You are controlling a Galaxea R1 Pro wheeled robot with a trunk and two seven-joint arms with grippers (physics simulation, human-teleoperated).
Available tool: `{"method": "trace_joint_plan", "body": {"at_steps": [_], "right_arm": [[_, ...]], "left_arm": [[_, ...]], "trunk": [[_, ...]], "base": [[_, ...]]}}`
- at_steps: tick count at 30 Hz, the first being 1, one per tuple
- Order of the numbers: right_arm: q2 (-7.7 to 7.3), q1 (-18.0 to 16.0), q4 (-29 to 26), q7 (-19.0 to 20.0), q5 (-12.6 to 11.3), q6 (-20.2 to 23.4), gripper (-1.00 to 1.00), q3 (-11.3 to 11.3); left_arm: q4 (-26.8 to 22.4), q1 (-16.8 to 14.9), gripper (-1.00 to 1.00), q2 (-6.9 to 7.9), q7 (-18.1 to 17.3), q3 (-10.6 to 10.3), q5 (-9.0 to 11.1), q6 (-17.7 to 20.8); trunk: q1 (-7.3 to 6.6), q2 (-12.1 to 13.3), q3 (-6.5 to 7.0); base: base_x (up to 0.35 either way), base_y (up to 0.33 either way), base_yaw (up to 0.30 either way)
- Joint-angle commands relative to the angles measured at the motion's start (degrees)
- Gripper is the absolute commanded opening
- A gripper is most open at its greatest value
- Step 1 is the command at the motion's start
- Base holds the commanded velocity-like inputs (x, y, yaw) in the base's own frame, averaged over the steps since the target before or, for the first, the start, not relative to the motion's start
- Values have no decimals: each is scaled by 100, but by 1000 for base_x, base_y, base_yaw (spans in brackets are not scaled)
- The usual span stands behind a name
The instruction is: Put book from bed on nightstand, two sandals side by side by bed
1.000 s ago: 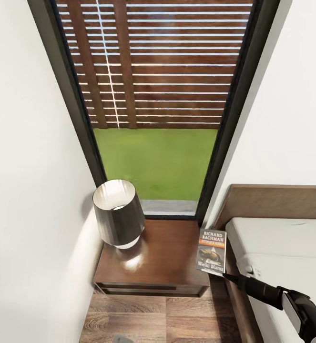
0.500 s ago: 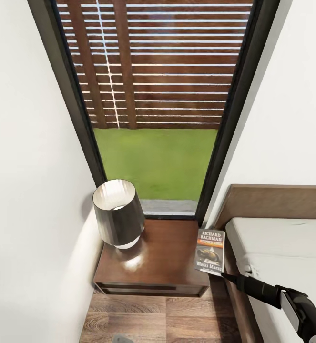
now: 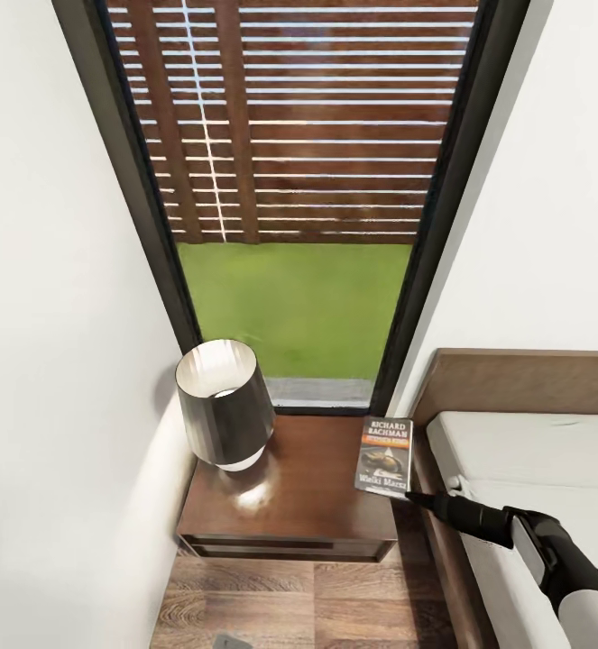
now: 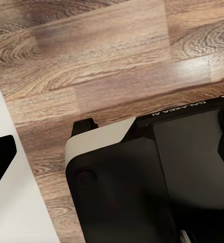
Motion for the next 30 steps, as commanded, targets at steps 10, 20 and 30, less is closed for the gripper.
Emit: {"method": "trace_joint_plan", "body": {"at_steps": [10, 20, 30], "right_arm": [[230, -329, 42, 1, -35, 461, -100, 35], [393, -379, 83, 10, -27, 773, -100, 53], [437, -406, 144, -158, -15, 850, -100, 57]], "left_arm": [[-12, -3, 100, 5, 32, -49, 59, 24], [-12, -3, 100, 4, 36, -48, 63, 18], [-12, -2, 100, 5, 39, -48, 61, 16]], "trunk": [[3, -10, -10], [3, -10, -10], [3, -10, -10]], "base": [[0, 0, 0], [0, 0, 0], [0, 0, 0]]}}
